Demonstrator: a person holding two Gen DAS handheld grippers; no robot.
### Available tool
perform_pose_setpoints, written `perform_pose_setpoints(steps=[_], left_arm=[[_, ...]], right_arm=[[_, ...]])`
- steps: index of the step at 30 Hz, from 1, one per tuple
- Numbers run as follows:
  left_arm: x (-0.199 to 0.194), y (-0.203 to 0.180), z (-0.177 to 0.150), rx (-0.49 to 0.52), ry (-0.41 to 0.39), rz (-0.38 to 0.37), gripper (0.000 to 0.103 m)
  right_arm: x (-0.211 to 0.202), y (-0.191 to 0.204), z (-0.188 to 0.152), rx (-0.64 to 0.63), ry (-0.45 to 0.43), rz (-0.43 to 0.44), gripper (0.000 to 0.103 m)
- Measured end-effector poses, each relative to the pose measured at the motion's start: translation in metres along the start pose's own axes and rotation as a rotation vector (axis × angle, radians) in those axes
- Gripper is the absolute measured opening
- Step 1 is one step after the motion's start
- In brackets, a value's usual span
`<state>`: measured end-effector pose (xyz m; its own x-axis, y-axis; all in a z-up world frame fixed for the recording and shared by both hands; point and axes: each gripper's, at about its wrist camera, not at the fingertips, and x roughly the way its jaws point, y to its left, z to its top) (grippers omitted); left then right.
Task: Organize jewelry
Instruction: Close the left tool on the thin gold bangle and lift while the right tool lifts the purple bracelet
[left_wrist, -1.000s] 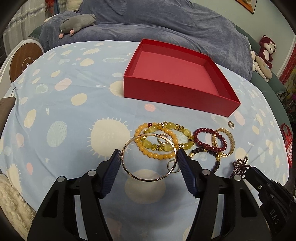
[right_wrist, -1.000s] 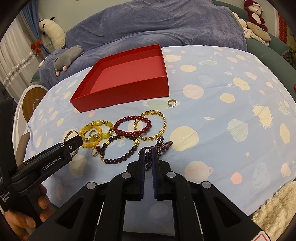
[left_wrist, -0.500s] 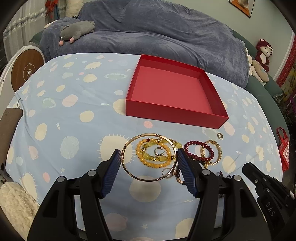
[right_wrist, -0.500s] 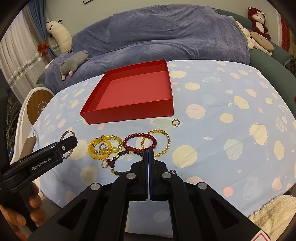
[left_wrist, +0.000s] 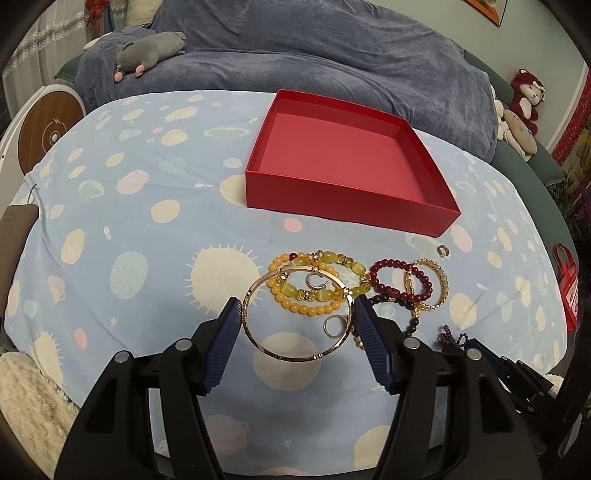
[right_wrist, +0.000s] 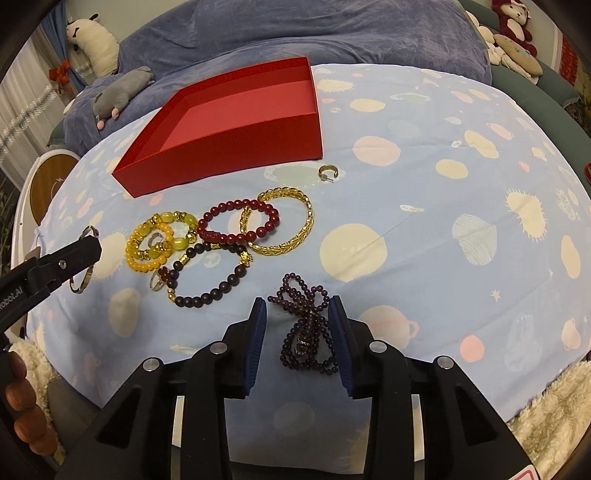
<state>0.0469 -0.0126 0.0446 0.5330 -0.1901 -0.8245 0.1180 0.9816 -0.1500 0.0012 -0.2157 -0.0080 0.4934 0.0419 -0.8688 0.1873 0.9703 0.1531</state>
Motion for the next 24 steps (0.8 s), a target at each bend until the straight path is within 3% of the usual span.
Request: perform_pose_setpoints(steps=[9,17,24], left_arm=[[0.002,-0.001,0.0,0.001,0.006,-0.002,0.06],[-0.008,-0.009,0.011,0.018,-0.016,-0.011,0.06],[-0.019,-0.024,0.045,0.058,-0.054,-0.033,0.06]], right_arm=[[-0.004,-0.001,0.001,-0.011,-0.01,0.018,0.004],[-0.03,0.008,0.019,0.0,-0.08,0.076,0.004],[-0.054,0.026,0.062,-0.026,-0.153,0.145,0.004]])
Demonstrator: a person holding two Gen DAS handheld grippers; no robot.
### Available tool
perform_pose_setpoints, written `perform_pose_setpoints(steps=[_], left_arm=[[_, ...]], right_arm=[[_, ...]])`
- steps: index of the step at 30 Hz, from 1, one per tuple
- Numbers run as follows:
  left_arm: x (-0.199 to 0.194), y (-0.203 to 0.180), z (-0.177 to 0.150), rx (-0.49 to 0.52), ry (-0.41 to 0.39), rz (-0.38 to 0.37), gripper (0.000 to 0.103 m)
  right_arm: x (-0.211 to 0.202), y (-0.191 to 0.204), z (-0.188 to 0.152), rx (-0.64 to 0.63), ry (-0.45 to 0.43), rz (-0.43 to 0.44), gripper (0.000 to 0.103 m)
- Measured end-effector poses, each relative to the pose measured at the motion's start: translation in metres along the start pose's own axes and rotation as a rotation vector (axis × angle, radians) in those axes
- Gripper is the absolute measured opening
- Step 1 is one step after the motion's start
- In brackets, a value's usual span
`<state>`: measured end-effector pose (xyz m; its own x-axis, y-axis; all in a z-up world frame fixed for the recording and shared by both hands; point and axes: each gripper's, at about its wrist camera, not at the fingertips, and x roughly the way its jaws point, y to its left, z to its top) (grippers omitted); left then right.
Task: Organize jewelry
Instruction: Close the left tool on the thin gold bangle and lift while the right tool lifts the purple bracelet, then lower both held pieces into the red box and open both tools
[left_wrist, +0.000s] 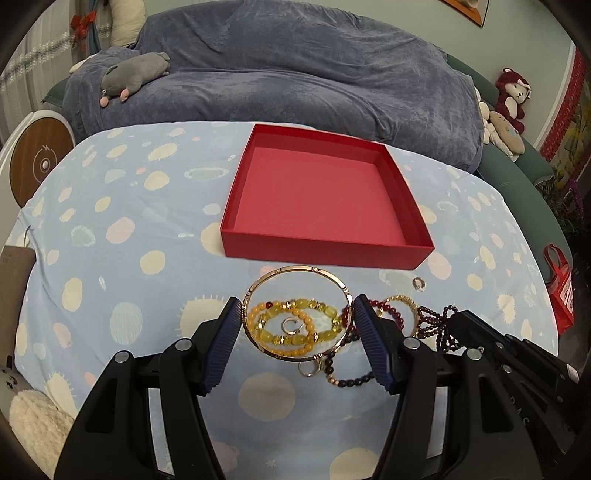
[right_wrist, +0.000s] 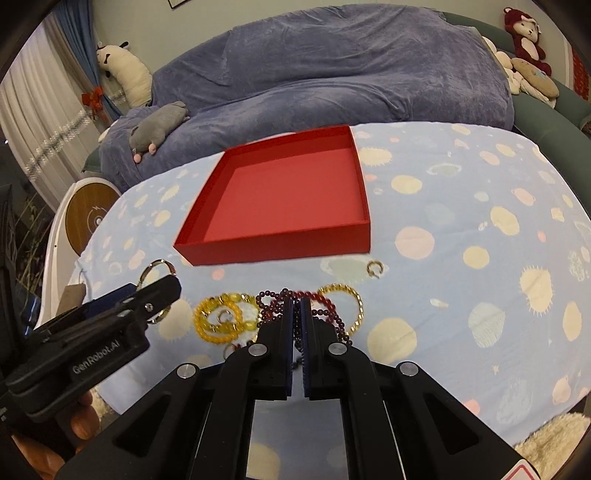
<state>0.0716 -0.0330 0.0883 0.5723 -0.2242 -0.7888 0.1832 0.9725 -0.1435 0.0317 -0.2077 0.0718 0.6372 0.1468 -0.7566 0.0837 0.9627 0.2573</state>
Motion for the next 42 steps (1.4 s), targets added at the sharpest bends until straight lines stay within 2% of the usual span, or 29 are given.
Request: perform_pose_setpoints(steps=[5,9,15,20,24,31,42], left_arm=[[0.008,-0.009,0.046,0.028,-0.029,-0.025,0.06],[0.029,-0.012,0.091,0.036,-0.042,-0.047,0.06],[0.081,-0.015,0.147,0.075,-0.039,-0.02,0.06],[0.131,-0.013,0.175,0.075,-0.001,-0.002,0.06],[0.169,-0.009,0.187,0.075,0.035,0.022,0.06],[0.21,-0.008,0.194,0.077,0.077,0.046,0.06],[0.239,-0.006,0.193,0.062,0.128,0.061,0.06]], right_arm=[[0.008,0.012,0.045,-0.041,-0.04,0.03,0.004],[0.026,0.01,0.088,-0.046,-0.056,0.044,0.004],[0.076,-0.002,0.148,-0.027,-0.051,0.032,0.004],[0.126,-0.011,0.182,-0.036,-0.024,0.002,0.004],[0.164,-0.018,0.197,-0.034,0.012,-0.019,0.004],[0.211,-0.024,0.202,-0.039,0.078,-0.046,0.004],[0.238,-0.032,0.199,-0.011,0.143,-0.04,0.004]])
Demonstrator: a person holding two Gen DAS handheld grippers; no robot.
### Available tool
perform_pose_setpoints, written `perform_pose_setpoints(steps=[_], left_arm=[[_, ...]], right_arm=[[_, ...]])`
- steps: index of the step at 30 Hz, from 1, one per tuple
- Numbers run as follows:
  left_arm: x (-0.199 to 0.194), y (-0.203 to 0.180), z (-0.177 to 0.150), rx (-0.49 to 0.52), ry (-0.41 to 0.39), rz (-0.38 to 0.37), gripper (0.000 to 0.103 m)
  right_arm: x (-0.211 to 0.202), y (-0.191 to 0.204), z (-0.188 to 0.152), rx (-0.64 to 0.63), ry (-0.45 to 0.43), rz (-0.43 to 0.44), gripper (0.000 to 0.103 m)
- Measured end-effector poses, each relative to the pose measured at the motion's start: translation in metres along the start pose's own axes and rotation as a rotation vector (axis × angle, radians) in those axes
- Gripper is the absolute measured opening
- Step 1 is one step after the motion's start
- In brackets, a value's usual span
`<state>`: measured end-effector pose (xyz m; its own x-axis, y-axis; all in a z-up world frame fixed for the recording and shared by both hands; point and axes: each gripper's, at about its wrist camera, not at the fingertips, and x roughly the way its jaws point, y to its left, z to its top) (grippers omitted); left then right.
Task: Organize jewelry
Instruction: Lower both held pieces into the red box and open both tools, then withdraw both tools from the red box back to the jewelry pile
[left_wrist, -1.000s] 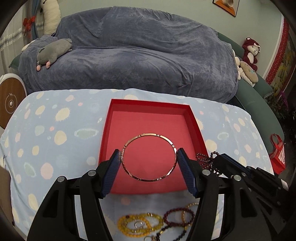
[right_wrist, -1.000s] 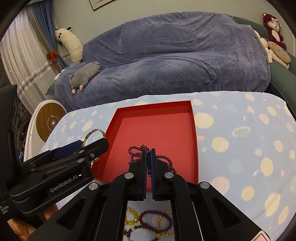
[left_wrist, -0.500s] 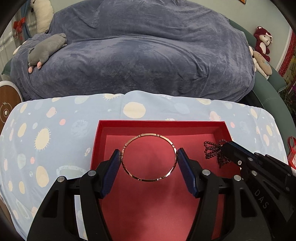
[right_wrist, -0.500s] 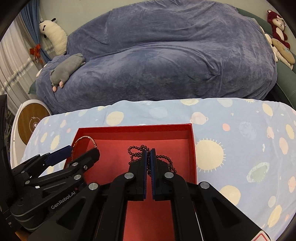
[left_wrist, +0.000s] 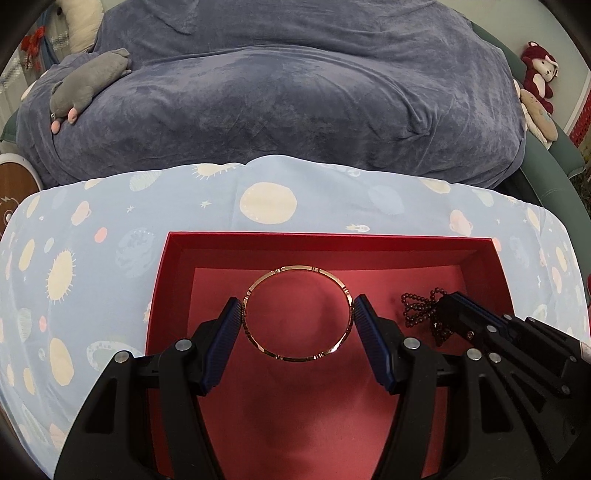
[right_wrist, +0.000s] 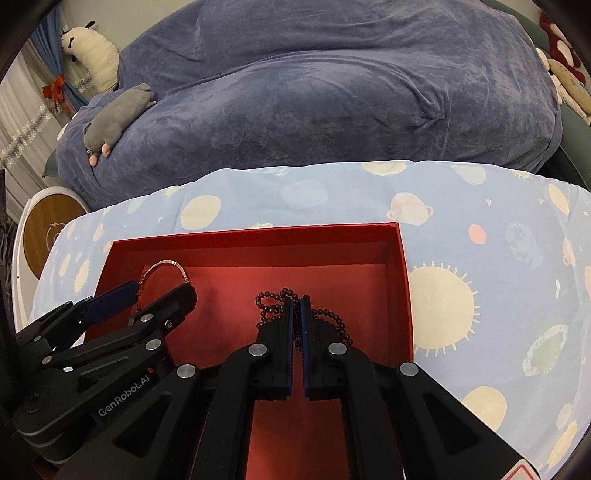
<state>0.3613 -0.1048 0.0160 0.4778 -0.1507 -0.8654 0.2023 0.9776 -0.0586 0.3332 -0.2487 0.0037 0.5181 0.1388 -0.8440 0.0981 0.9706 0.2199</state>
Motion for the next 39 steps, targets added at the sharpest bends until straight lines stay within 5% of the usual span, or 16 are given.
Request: perform_pose_setpoints(steps=[4,6,11,29,39], left_arm=[[0.001,0.0,-0.001,-0.008,-0.003,0.016,0.061],[-0.003,0.001,0.0,-0.016,-0.014,0.035,0.071],[-0.018,0.003,0.002,-0.011,-0.043,0.045,0.073],[-0.12,0.005,-0.033,-0.013,-0.123,0.029,0.073],[-0.165,0.019,-0.097,-0.004,-0.134,0.055,0.074]], right_arm=[[-0.004,0.002,0.0,-0.007,-0.01,-0.005,0.008],[-0.008,0.002,0.0,-0.007,-0.019,-0.017,0.019],[-0.027,-0.001,-0.001,0.008,-0.056,-0.026,0.036],[-0.126,0.025,-0.043,-0.038,-0.126,-0.031,0.041],[-0.17,0.025,-0.105,-0.048,-0.134,-0.054,0.041]])
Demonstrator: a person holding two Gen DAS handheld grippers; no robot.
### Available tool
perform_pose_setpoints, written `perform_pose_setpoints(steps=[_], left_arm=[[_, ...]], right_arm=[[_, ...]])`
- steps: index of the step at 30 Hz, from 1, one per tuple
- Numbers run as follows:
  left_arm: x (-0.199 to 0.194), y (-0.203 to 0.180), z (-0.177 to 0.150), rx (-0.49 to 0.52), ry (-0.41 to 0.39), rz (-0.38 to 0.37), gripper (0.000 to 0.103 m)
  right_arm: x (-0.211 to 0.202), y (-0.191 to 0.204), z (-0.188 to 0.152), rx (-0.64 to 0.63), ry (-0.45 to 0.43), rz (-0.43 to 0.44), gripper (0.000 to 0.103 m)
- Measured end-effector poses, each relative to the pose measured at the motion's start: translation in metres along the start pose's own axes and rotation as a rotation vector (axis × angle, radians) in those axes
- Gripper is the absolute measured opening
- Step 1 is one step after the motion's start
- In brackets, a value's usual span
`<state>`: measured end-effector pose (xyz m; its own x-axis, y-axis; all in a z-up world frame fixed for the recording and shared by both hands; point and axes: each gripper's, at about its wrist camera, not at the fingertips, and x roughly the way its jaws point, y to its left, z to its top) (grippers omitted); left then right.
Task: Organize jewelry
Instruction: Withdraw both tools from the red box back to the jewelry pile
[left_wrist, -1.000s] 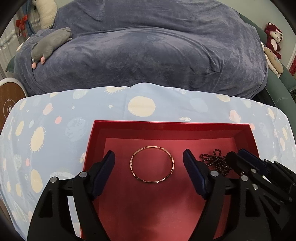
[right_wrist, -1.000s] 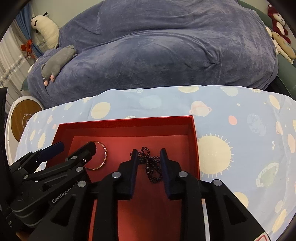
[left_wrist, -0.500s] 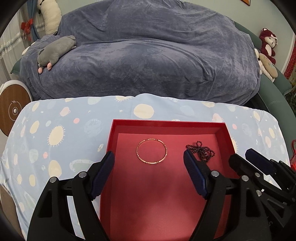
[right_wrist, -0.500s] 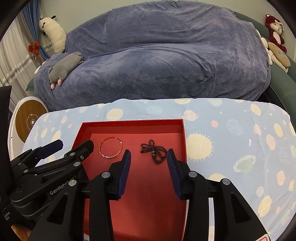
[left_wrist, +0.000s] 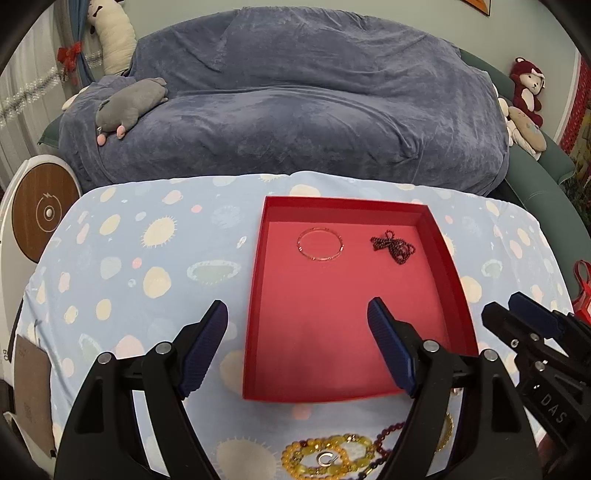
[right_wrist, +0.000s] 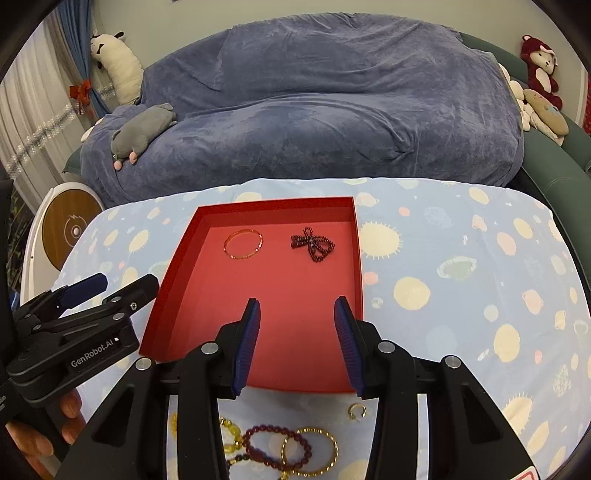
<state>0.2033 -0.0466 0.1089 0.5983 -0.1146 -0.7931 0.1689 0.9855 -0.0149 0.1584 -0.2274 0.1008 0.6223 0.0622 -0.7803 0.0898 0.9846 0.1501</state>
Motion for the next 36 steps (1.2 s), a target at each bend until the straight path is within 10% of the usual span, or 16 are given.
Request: perform_pose_setpoints(steps=[20,36], left_arm=[[-0.021,0.021,-0.153,-0.032,0.108,0.024,0.075],[-0.018,0.01,-0.183,-0.067,0.146,-0.029,0.076]], right_arm=[[-0.019,-0.015,-0.144,0.028,0.124,-0.047,0.041],[-0.007,-0.005,-0.17,0.075,0.149,-0.014,0.046]])
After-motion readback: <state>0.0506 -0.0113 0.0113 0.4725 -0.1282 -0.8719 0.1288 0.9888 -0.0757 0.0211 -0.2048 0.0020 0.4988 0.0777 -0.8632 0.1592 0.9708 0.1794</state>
